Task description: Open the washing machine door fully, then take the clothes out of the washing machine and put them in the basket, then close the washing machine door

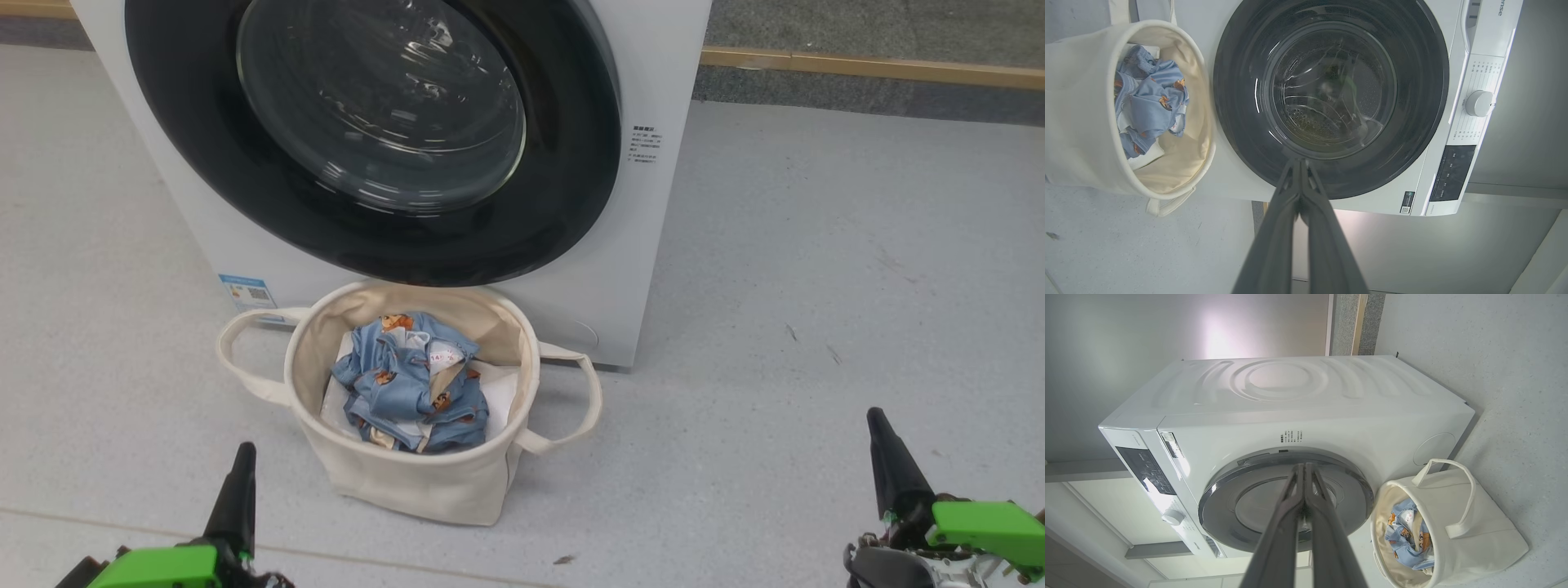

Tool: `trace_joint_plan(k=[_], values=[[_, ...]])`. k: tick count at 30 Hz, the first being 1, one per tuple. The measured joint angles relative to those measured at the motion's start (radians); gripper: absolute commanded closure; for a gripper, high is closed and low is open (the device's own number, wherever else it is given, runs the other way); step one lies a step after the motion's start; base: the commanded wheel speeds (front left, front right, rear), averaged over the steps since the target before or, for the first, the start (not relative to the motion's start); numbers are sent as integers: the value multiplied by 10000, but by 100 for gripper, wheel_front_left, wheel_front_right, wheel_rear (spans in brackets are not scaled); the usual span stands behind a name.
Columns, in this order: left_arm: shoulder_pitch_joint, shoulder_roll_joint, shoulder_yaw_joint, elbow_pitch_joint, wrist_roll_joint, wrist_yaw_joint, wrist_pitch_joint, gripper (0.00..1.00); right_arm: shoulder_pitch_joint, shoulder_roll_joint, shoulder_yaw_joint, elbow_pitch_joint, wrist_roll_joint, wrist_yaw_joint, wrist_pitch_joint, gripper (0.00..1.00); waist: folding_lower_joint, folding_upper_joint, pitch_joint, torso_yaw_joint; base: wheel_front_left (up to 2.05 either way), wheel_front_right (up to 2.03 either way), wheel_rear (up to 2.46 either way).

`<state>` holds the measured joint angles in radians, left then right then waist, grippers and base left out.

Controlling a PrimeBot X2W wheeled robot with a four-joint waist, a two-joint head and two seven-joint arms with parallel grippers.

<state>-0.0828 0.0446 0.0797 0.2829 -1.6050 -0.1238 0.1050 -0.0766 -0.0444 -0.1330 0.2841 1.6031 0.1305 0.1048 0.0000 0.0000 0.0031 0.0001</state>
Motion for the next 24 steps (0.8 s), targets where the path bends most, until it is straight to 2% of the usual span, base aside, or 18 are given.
trace_joint_plan(k=[24], values=[[0,-2,2,-2,0,0,0,100,0,2,-2,-17,0,0,0,100,0,0,0,-1,0,0,0]])
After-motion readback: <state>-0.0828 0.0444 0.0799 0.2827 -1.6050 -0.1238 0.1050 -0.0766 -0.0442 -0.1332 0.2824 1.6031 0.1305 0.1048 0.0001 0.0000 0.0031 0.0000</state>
